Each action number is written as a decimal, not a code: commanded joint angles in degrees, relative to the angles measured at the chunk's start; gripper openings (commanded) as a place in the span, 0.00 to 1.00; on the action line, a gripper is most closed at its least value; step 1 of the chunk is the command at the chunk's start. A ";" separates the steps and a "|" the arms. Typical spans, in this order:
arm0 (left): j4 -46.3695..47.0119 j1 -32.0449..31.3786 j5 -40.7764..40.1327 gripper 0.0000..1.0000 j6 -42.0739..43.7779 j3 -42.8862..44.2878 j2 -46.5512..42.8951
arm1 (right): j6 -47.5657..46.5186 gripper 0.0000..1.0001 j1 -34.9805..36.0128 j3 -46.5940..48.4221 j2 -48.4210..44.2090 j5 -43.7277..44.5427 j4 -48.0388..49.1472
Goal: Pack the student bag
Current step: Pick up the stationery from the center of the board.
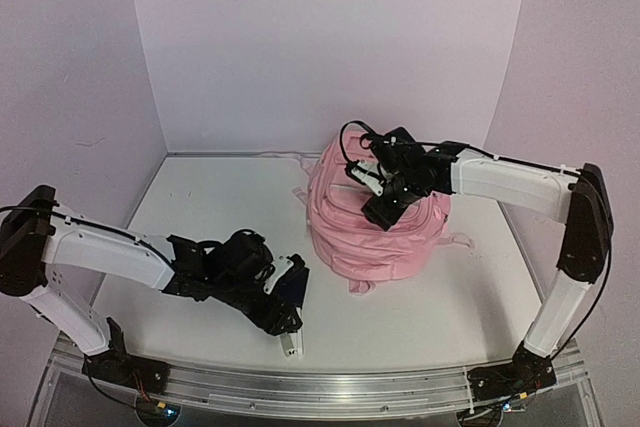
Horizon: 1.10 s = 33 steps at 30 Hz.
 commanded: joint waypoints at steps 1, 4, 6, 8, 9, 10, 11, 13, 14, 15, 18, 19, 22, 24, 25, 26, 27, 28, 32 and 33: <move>-0.84 -3.42 -12.21 0.73 -15.43 -2.28 -5.61 | 5.07 0.73 -0.13 -0.23 -5.75 -9.58 -0.93; 0.55 -5.20 -15.15 0.77 -21.34 -4.44 -6.50 | 9.32 0.73 -0.13 -2.16 -7.65 -20.73 -1.25; 2.91 -5.38 -15.92 0.77 -26.40 -6.90 -7.03 | 13.06 0.73 -0.14 -3.53 -7.47 -29.26 -1.25; 4.64 -5.39 -18.34 0.77 -32.27 -10.12 -8.69 | 16.92 0.72 -0.06 -4.83 -6.60 -36.52 -1.07; 5.22 -5.37 -19.92 0.77 -35.08 -11.64 -10.56 | 19.02 0.70 0.16 -5.53 -6.21 -38.65 -0.28; 5.14 -5.37 -21.85 0.77 -37.67 -13.16 -12.80 | 21.60 0.69 0.62 -6.49 -5.85 -40.23 1.11; 4.51 -5.37 -24.07 0.77 -40.38 -14.86 -15.25 | 23.76 0.69 1.28 -7.56 -5.59 -41.32 2.61; 2.06 -5.44 -28.09 0.77 -45.62 -16.92 -21.07 | 27.05 0.69 3.52 -8.84 -4.24 -43.76 4.41; 0.03 -5.49 -30.22 0.78 -47.80 -17.74 -23.92 | 29.21 0.69 5.12 -8.85 -2.87 -43.95 4.73; -2.25 -5.50 -31.99 0.78 -48.98 -18.15 -26.21 | 31.10 0.69 6.73 -8.60 -1.59 -42.50 4.74; -8.00 -5.65 -35.86 0.78 -53.53 -18.66 -31.45 | 33.05 0.69 11.61 -7.64 2.20 -39.55 4.74; -9.36 -5.69 -36.82 0.78 -54.50 -18.58 -32.63 | 33.43 0.68 13.17 -7.18 3.42 -38.32 4.75; -11.70 -5.90 -38.24 0.77 -55.76 -18.21 -34.08 | 34.55 0.67 16.38 -6.11 6.59 -36.01 4.86; -11.48 -6.39 -38.89 0.77 -55.58 -17.81 -33.38 | 35.16 0.65 17.78 -5.21 8.15 -34.59 5.14; -11.16 -6.72 -39.25 0.77 -55.28 -17.55 -32.49 | 35.57 0.65 18.36 -4.76 9.02 -33.98 5.37; -10.89 -7.12 -39.61 0.77 -54.96 -17.20 -31.29 | 36.00 0.65 19.01 -4.28 9.85 -33.52 5.57; -10.60 -7.69 -40.09 0.77 -54.60 -16.58 -30.07 | 36.41 0.64 19.58 -3.77 10.68 -33.15 5.69; -10.30 -8.06 -40.38 0.77 -54.18 -15.72 -28.69 | 36.73 0.63 19.98 -3.14 11.62 -32.76 5.73; -9.56 -9.86 -41.87 0.78 -52.46 -13.08 -23.58 | 38.52 0.60 20.05 -0.91 15.32 -31.68 5.70; -9.51 -10.35 -42.24 0.78 -52.32 -12.55 -22.66 | 39.01 0.60 20.08 -0.46 15.90 -32.05 5.70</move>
